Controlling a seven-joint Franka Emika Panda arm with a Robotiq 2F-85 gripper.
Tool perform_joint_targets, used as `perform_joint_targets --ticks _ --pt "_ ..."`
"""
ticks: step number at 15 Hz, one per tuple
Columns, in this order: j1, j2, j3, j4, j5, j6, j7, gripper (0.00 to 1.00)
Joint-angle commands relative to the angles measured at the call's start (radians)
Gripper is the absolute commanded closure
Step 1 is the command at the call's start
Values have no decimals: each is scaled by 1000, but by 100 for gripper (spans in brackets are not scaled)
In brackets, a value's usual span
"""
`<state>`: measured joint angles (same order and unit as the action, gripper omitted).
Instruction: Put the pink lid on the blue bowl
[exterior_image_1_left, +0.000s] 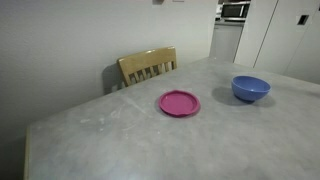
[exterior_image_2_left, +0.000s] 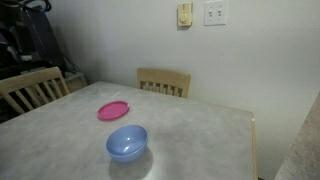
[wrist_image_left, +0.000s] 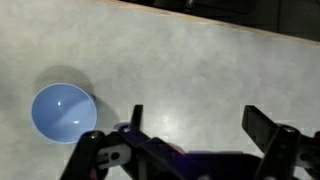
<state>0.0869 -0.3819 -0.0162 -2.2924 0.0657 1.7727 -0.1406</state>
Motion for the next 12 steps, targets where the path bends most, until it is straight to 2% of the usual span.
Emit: perform_joint_targets --ticks 1,4,8,10,12 --pt "5 78 56 52 -131 3 -45 0" --pt "29 150 94 89 -219 50 -100 0" --pt "40 247 106 95 -341 242 -190 0" --pt "35 295 92 84 -349 375 -251 0" --pt "31 347 76 82 -285 502 -344 0"
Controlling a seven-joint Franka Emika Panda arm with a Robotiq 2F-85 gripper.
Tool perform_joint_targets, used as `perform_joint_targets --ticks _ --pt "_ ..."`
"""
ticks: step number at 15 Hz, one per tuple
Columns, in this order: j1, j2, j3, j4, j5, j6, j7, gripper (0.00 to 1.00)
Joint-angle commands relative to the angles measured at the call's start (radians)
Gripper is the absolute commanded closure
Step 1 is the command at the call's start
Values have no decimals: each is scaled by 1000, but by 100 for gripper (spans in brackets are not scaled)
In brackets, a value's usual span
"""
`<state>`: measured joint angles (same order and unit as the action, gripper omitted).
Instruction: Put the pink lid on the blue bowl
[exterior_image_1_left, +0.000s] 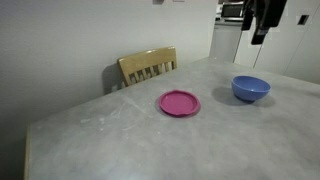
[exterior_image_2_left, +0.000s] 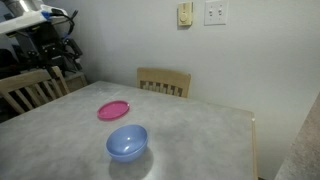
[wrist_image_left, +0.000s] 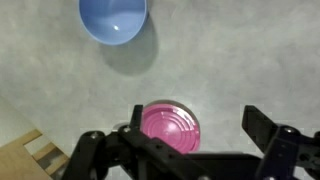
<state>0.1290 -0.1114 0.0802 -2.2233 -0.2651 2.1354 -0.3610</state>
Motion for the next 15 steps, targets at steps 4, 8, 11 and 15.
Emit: perform_joint_targets --ticks 4,8,11,15 --pt "-27 180 -23 29 234 292 -365 0" --pt "-36 183 -10 19 251 291 -371 0" --pt "-37 188 -9 25 252 292 -374 0" --pt "-34 251 5 82 272 286 -383 0"
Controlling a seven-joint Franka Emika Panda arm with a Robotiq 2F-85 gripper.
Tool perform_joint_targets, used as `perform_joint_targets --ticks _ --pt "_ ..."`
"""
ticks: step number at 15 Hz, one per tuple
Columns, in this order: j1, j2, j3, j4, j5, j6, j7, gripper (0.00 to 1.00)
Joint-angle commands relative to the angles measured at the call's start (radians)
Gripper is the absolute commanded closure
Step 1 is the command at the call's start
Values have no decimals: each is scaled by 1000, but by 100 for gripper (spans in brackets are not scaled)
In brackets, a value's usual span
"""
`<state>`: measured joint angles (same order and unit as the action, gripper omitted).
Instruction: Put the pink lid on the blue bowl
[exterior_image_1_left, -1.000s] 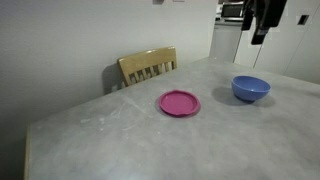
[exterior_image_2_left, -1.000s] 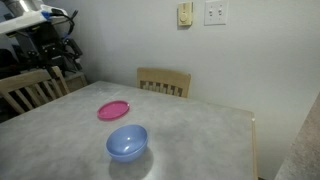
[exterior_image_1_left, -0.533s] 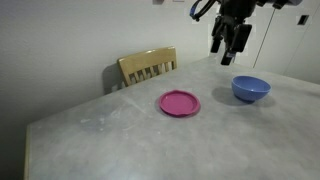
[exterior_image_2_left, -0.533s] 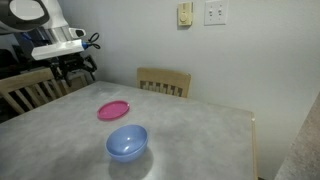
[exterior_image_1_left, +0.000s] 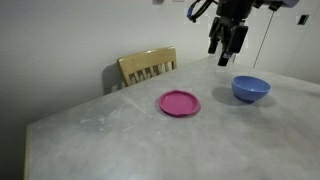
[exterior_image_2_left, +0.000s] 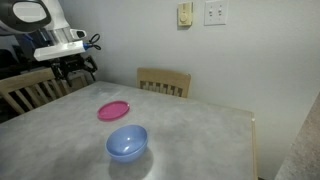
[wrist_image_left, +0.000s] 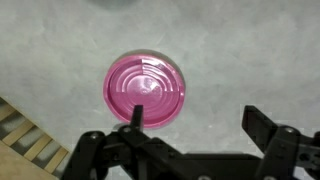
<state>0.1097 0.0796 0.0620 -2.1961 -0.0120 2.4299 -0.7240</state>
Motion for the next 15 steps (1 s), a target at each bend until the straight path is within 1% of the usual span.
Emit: perform_joint_targets --ticks 1,7,11,15 --pt "-14 87 28 78 19 -12 -24 0" --pt "-23 269 64 237 -17 -49 -55 0" --pt "-23 397 77 344 -37 -115 -62 0" --pt "-27 503 87 411 -50 -166 -68 0"
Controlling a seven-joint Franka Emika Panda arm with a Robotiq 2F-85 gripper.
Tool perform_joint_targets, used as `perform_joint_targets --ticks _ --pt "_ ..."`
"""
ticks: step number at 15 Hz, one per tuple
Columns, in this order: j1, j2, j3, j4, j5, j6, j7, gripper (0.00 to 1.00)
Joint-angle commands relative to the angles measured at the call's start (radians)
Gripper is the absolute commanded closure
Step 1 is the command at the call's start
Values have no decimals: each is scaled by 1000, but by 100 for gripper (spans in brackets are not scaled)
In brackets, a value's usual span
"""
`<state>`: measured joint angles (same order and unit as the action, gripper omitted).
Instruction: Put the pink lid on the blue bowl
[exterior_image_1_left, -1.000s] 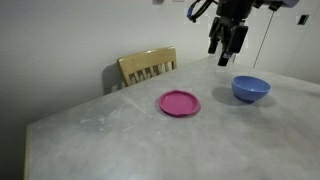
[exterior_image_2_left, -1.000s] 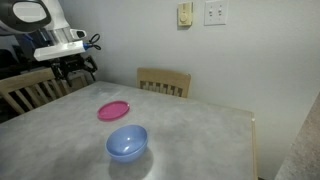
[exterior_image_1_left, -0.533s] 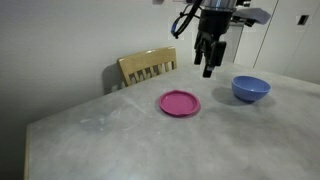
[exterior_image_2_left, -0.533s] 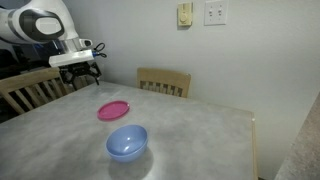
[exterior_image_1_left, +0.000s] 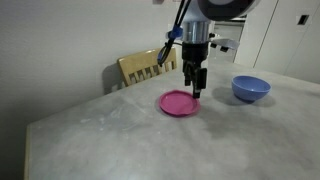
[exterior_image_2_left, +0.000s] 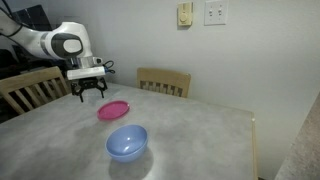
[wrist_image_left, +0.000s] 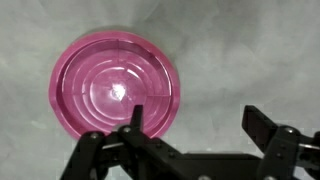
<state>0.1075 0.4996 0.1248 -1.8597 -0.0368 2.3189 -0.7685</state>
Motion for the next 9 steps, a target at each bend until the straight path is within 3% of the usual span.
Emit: perform_joint_targets --ticks 1,3,4,9 --pt "-30 104 30 80 -24 -51 -41 0" --pt "-52 131 56 76 -7 -14 -105 0" --pt "-30 102 39 51 -22 -16 -41 0" --pt "-33 125 45 70 -24 -21 -47 0"
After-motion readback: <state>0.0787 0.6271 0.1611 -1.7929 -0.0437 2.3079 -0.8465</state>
